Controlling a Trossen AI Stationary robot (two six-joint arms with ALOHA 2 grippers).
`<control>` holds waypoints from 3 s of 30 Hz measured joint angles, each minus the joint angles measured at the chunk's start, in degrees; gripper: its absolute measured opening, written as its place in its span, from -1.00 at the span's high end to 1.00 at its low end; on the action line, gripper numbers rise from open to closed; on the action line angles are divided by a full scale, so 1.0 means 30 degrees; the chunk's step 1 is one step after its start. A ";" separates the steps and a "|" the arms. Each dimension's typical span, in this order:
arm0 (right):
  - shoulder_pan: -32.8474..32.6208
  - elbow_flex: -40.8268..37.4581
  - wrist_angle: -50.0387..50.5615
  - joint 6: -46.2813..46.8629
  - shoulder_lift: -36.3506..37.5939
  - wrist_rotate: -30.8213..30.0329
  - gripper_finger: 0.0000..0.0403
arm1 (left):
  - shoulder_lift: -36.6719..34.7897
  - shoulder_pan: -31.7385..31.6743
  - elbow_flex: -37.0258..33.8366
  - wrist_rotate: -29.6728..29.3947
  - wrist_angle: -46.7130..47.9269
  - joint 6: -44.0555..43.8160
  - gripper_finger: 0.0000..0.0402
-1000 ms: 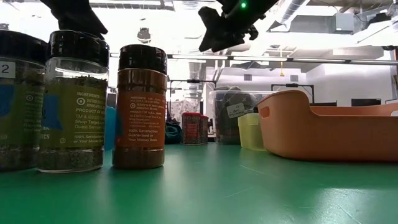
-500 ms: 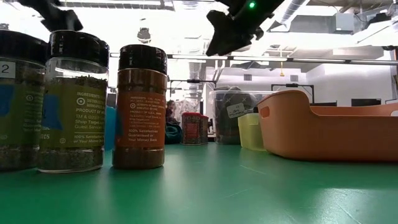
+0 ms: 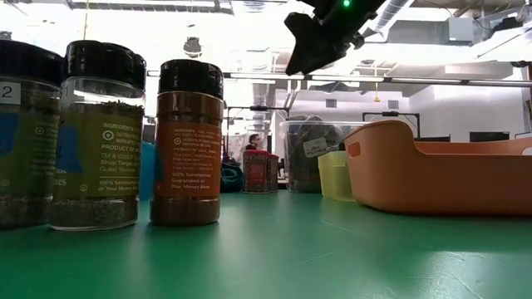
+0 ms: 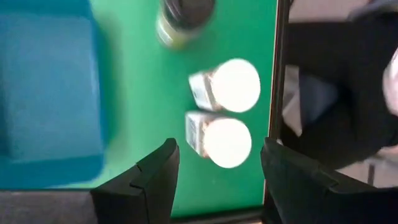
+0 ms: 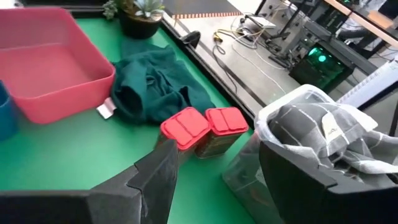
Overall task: Sort spices by type
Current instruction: Put the white spice bottle into the red bin
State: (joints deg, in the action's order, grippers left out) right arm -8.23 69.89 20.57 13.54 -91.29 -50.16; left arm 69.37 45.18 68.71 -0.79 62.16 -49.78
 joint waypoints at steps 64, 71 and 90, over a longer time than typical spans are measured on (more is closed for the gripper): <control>-0.0211 -0.0671 -0.1067 0.0387 -0.0044 0.0309 -0.27 | 0.6663 0.3082 0.1003 -0.1347 0.0119 -0.4999 -0.70; -0.0211 -0.0692 -0.1177 0.0322 -0.0045 0.0316 -0.27 | 0.7946 0.3312 0.1003 -0.1747 0.0596 -0.4160 -0.70; -0.0211 -0.0692 -0.1453 -0.0035 -0.0044 0.0309 -0.27 | 0.7990 0.3308 0.0005 -0.0779 0.0333 -0.3434 0.05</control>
State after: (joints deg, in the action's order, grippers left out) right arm -8.86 67.81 16.21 13.43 -91.42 -49.23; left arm 93.34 55.10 68.73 -3.13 63.16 -60.08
